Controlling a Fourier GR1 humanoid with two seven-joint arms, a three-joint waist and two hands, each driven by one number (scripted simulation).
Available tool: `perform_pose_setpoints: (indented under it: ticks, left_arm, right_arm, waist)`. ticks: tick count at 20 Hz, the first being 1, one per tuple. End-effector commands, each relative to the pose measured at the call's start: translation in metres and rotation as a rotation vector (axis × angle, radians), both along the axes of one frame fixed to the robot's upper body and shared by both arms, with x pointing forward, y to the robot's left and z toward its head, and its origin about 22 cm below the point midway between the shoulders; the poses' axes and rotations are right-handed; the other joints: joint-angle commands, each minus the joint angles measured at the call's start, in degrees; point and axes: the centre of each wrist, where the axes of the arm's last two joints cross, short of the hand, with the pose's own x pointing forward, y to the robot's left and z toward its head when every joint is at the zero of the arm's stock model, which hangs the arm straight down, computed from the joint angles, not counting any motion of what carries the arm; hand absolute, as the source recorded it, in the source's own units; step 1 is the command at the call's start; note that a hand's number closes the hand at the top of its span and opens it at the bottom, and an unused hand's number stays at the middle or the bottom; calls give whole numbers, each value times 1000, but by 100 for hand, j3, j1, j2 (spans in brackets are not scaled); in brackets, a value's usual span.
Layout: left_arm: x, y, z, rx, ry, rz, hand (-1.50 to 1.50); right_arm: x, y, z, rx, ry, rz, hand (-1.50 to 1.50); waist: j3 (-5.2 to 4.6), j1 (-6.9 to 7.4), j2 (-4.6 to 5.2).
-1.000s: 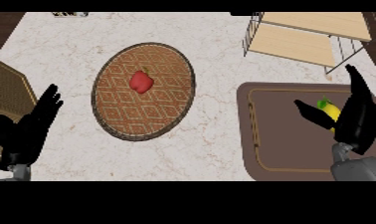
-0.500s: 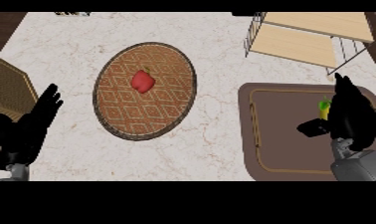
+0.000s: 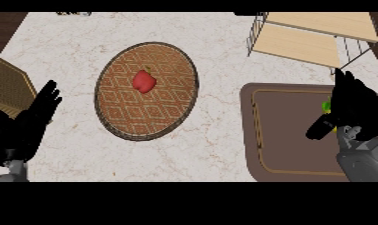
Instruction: Pick the lemon from the tray and place it in the tiered shelf
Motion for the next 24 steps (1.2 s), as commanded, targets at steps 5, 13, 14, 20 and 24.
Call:
perform_pose_setpoints:
  ticks: [5,13,14,20,24]
  left_arm:
    - [-25,6,-9,1,6,13,0]
    - [-17,5,-12,10,11,-11,0]
    - [3,10,-15,12,-3,-11,0]
    - [-8,9,-8,0,-16,3,0]
    - [-22,1,-9,-5,-7,20,0]
  right_arm:
    - [-7,-10,13,-67,134,-113,-150]
    - [10,-37,-9,-60,149,-131,-150]
    - [18,-35,-13,-64,142,-135,-150]
    - [-16,-50,-43,-64,154,-108,-150]
    - [10,-59,-48,-46,130,-123,-150]
  waist:
    - [10,-4,-8]
    - [13,12,12]
    - [12,0,20]
    - [13,-20,9]
    - [15,17,11]
